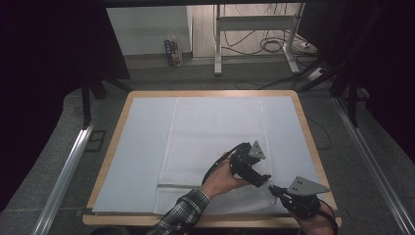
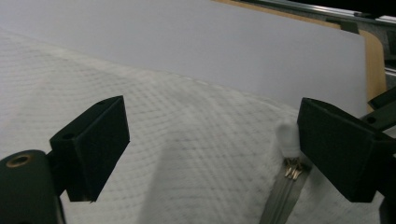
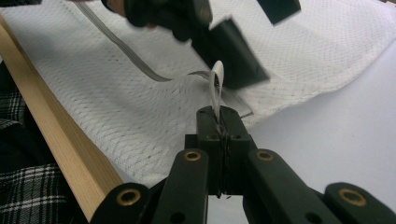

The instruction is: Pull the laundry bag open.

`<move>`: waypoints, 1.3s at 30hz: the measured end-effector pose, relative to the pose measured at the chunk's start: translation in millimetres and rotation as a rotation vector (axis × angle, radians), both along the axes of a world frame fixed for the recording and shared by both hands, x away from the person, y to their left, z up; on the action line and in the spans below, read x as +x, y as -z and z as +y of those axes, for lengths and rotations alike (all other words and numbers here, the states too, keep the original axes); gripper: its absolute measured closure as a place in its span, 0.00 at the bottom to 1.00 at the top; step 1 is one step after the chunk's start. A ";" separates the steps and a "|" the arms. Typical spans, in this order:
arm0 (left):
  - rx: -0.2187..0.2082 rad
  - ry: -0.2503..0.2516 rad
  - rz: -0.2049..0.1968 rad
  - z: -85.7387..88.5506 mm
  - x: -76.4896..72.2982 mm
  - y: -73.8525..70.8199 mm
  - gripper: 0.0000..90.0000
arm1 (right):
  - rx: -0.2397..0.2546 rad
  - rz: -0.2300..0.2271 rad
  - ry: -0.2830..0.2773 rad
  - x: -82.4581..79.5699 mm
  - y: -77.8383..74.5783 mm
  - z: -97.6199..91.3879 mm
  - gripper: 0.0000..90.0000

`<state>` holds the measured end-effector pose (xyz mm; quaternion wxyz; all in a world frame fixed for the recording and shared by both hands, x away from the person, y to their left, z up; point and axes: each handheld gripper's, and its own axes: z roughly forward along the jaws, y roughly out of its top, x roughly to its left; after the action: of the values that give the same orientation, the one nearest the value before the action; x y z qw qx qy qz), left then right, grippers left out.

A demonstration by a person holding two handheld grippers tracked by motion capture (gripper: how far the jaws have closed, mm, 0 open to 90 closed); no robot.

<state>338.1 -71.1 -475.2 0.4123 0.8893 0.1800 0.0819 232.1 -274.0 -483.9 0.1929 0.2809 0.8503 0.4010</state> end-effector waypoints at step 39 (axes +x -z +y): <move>-0.115 0.256 0.356 34.8 3.1 10.9 0.87 | -0.101 -0.059 -0.027 -2.9 1.5 5.1 0.97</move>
<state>341.2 -36.4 -486.1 0.4311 0.8804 0.1398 -0.1397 229.1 -268.9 -485.4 0.2263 0.2475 0.8671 0.3683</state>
